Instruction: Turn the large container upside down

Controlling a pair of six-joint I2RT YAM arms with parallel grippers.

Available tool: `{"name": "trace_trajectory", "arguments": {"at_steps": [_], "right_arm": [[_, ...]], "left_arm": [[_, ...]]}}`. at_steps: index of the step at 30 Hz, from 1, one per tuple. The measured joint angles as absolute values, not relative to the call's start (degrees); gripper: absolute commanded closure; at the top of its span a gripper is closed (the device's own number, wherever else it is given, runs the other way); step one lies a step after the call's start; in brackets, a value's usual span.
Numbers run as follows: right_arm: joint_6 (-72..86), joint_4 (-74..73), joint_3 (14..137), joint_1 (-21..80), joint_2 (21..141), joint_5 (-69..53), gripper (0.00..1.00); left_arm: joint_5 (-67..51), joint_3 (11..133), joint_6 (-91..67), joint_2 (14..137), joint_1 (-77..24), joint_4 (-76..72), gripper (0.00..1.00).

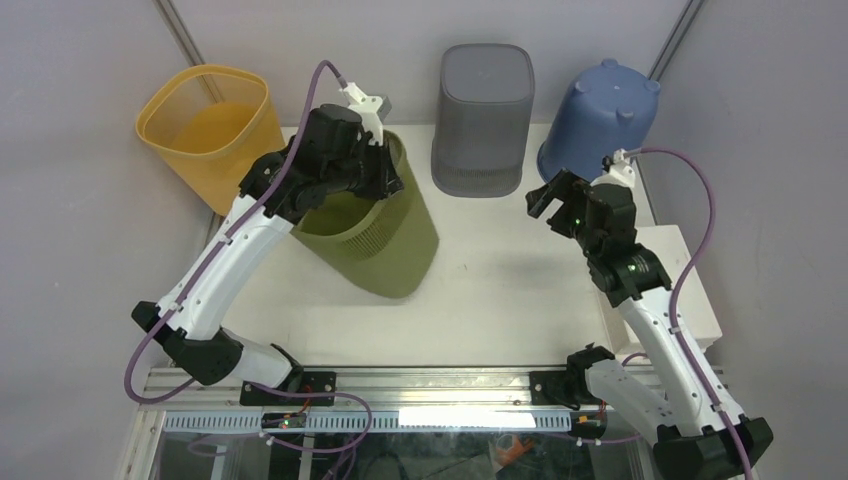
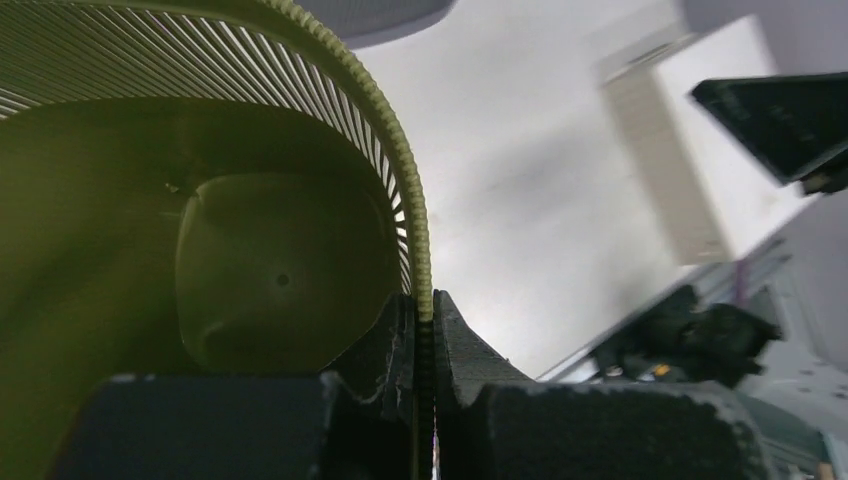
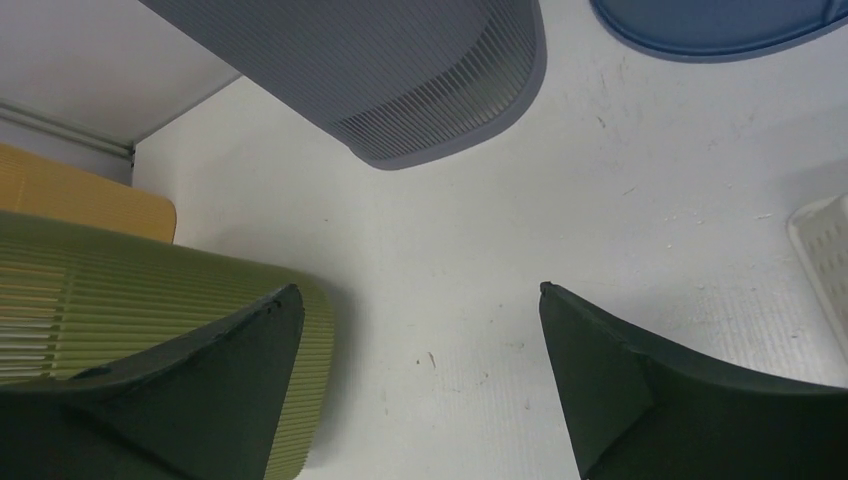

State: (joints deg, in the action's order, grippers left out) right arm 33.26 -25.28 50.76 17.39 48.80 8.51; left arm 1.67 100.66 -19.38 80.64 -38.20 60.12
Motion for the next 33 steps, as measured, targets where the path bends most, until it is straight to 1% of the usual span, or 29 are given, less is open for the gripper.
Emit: {"name": "trace_trajectory", "arguments": {"at_steps": [5, 8, 11, 14, 23, 33], "right_arm": [[30.72, -30.30, 56.18, 16.86, 47.97, 11.03, 0.05], [29.19, -33.26, 59.02, 16.69, 47.24, 12.49, 0.03], [27.83, -35.66, 61.32, 16.60, 46.37, 13.93, 0.02], [26.83, -37.36, 62.28, 16.58, 45.45, 14.85, 0.02], [25.93, -41.74, 62.43, 16.58, 45.84, 14.59, 0.02], [26.04, -43.24, 61.98, 16.58, 46.24, 11.51, 0.02]], "left_arm": [[-8.05, 101.08, -25.39, 82.15, -38.17, 49.56, 1.00], [-12.91, 99.00, -31.31, 82.30, -38.15, 41.74, 1.00], [-18.83, 93.12, -39.27, 82.17, -38.28, 29.71, 1.00], [-22.00, 87.72, -44.16, 82.17, -38.57, 22.83, 1.00], [-22.74, 79.99, -48.47, 81.95, -38.02, 15.79, 1.00], [-21.56, 69.91, -48.71, 79.61, -36.29, 9.32, 1.00]]}}
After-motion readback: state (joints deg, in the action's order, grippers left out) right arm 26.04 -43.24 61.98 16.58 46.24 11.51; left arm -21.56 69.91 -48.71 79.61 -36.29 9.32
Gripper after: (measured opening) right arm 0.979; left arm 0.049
